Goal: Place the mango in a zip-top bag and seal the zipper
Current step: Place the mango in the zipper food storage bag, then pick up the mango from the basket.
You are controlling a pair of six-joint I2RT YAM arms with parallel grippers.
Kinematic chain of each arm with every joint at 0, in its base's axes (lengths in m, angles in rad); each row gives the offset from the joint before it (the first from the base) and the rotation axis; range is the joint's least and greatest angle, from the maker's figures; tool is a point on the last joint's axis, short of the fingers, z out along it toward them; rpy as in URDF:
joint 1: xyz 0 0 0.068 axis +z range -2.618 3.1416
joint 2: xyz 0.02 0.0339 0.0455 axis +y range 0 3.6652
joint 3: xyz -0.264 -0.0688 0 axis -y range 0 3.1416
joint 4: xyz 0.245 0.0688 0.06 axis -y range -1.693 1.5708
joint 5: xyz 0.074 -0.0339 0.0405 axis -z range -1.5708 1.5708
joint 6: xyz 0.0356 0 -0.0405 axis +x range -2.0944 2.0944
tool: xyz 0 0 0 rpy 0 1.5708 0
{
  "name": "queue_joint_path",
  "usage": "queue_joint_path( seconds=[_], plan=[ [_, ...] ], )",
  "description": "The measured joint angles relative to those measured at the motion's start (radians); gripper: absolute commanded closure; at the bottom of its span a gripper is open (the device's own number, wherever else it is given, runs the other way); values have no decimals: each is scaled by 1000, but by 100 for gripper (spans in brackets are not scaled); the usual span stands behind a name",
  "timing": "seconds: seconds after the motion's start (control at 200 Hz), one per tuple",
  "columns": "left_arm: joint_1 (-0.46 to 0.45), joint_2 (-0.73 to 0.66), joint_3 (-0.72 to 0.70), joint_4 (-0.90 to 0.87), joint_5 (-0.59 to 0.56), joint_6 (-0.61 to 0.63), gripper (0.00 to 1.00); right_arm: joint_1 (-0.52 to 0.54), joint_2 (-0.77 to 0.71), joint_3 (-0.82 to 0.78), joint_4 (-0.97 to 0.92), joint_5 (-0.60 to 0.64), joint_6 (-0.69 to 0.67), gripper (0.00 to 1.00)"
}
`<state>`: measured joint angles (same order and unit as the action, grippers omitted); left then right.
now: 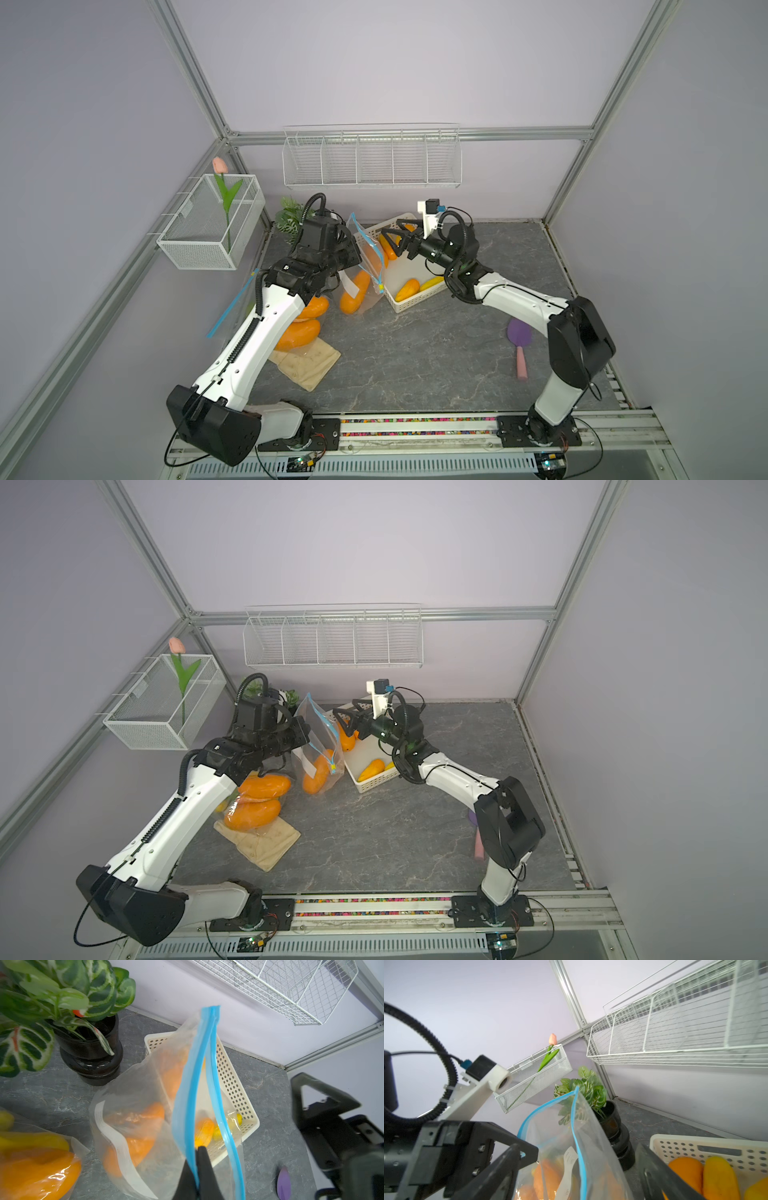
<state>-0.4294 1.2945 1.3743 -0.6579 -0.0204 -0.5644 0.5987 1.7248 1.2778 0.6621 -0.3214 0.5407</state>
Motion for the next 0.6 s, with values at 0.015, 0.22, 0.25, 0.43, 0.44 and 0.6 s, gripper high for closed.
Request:
queue_joint_path(
  seconds=[0.015, 0.22, 0.25, 0.43, 0.44, 0.6],
  plan=[
    [3, -2, -1, 0, 0, 0, 100, -11, -5, 4, -19, 0, 5, 14],
    [22, -35, -14, -8, -10, 2, 100, -80, 145, 265, -443, 19, -29, 15],
    [22, -39, -17, -8, -10, 2, 100, -79, 192, 312, -505, 18, -39, 15],
    [22, -47, -34, -7, -10, 4, 100, -64, 462, 535, -766, 12, -82, 17],
    [22, -47, -35, -7, -10, 4, 100, -63, 478, 546, -777, 11, -84, 17],
    [23, -50, -48, -6, -20, 4, 100, -48, 646, 687, -893, 0, -89, 16]
  ],
)
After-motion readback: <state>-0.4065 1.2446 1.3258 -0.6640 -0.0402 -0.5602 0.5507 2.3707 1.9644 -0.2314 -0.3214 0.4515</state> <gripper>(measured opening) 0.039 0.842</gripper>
